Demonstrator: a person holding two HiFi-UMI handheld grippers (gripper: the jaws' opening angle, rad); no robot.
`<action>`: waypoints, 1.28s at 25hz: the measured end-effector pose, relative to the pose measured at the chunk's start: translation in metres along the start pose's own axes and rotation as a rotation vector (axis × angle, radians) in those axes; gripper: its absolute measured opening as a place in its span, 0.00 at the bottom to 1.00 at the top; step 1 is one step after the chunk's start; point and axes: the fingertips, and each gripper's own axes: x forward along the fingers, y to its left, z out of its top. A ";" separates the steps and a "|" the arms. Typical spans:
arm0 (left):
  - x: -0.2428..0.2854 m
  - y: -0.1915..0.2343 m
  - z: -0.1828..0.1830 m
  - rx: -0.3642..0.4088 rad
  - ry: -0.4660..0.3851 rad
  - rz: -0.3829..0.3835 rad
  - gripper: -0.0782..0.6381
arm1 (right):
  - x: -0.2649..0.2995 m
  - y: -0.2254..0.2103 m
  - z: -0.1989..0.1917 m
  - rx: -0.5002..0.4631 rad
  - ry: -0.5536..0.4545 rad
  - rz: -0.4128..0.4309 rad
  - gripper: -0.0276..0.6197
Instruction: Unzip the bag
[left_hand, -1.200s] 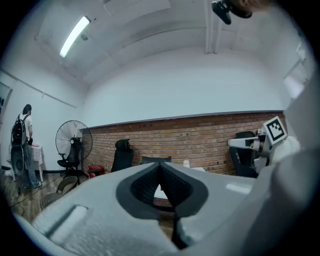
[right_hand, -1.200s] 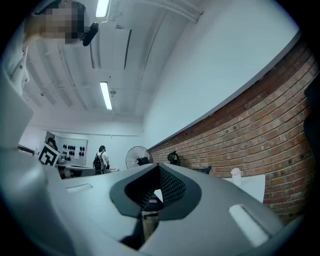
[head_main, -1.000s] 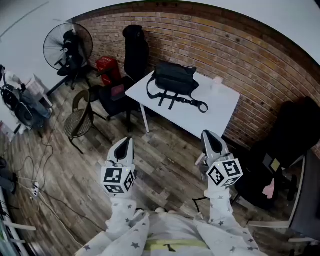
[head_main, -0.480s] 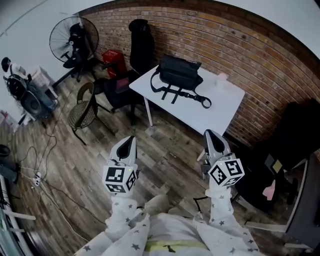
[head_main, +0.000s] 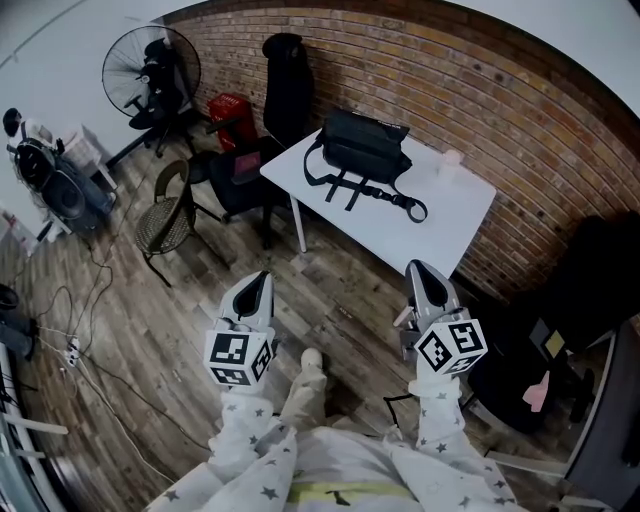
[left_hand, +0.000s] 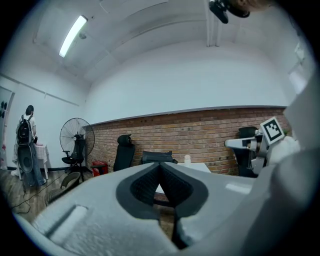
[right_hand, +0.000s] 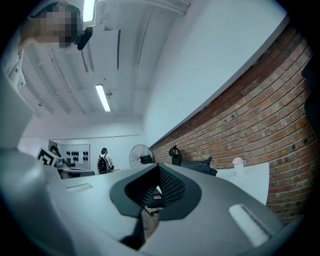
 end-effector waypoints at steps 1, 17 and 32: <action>0.006 0.003 -0.001 -0.001 0.001 0.000 0.11 | 0.005 -0.003 -0.002 0.000 0.000 -0.002 0.05; 0.151 0.091 0.006 -0.022 0.007 -0.058 0.11 | 0.147 -0.052 -0.014 0.004 0.010 -0.069 0.05; 0.235 0.151 0.000 -0.043 0.019 -0.125 0.11 | 0.235 -0.071 -0.034 0.017 0.028 -0.128 0.05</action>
